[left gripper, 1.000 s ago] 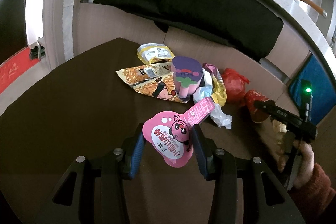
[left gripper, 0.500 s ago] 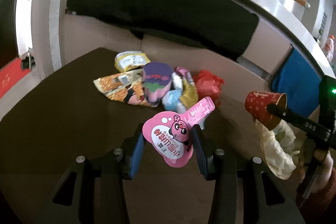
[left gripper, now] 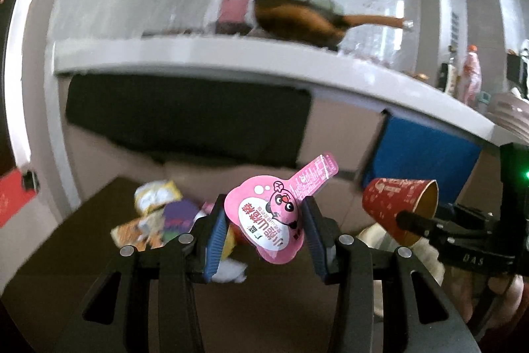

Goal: Collect trash
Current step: 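Carry the packet and cup over the bin and open both tools to drop them, then grasp the orange snack bag with the left tool while the right tool grasps the pink foam piece, then carry the snack bag and foam piece over the bin and open both tools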

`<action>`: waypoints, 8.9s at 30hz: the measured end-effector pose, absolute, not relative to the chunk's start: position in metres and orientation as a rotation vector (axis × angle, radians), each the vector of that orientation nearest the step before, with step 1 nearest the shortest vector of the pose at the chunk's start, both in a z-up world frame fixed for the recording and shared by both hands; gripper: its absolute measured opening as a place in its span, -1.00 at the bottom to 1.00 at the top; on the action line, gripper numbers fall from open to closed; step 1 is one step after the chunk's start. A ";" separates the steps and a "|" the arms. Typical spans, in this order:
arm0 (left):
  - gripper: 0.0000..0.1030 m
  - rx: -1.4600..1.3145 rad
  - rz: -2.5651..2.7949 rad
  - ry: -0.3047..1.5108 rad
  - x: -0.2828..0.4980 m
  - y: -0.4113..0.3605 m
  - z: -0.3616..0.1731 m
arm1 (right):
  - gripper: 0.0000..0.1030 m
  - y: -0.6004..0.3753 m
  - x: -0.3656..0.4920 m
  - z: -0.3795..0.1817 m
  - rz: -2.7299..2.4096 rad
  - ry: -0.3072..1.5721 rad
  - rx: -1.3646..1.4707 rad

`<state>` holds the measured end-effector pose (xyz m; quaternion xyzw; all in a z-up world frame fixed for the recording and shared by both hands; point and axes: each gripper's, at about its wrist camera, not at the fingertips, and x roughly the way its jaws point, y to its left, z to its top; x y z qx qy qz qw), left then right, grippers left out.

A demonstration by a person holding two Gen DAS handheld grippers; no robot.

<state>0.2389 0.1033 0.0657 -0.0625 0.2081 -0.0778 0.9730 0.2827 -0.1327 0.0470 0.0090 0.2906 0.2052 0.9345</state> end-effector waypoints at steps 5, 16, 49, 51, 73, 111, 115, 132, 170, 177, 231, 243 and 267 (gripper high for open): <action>-0.13 -0.089 -0.169 0.374 0.242 0.066 0.087 | 0.17 -0.166 0.273 0.074 0.390 0.532 0.032; -0.13 -0.049 -0.231 0.312 0.249 -0.013 0.105 | 0.18 -0.233 0.258 0.087 0.303 0.455 0.043; -0.12 -0.024 -0.384 0.540 0.296 -0.124 0.017 | 0.19 -0.330 0.269 0.014 0.160 0.602 0.154; -0.12 -0.028 -0.381 0.555 0.300 -0.121 0.011 | 0.20 -0.330 0.274 0.008 0.163 0.619 0.164; 0.02 -0.220 -0.471 0.813 0.355 -0.075 -0.055 | 0.31 -0.330 0.311 -0.040 0.073 0.752 0.220; 0.02 -0.527 0.021 0.883 0.462 0.242 -0.108 | 0.56 -0.118 0.358 -0.070 0.410 0.858 0.048; 0.02 -0.493 -0.028 0.907 0.460 0.232 -0.116 | 0.56 -0.108 0.359 -0.074 0.427 0.876 0.034; -0.26 -0.424 -0.207 0.984 0.345 0.232 -0.106 | 0.56 -0.059 0.355 -0.089 0.575 0.915 0.034; -0.91 -0.211 -0.300 0.786 0.258 0.195 -0.039 | 0.67 -0.029 0.323 -0.133 0.619 1.051 -0.061; -0.91 -0.195 -0.286 0.734 0.254 0.192 -0.031 | 0.98 -0.006 0.316 -0.139 0.613 1.065 -0.238; -0.92 -0.134 -0.260 0.594 0.265 0.092 0.027 | -0.41 -0.099 0.336 0.000 0.567 0.762 0.079; -0.92 -0.079 -0.402 0.402 0.279 -0.019 0.094 | -0.41 -0.225 0.298 0.068 0.331 0.597 0.109; -0.91 -0.050 -0.568 0.384 0.291 -0.131 0.097 | -0.40 -0.321 0.266 0.087 0.098 0.527 0.132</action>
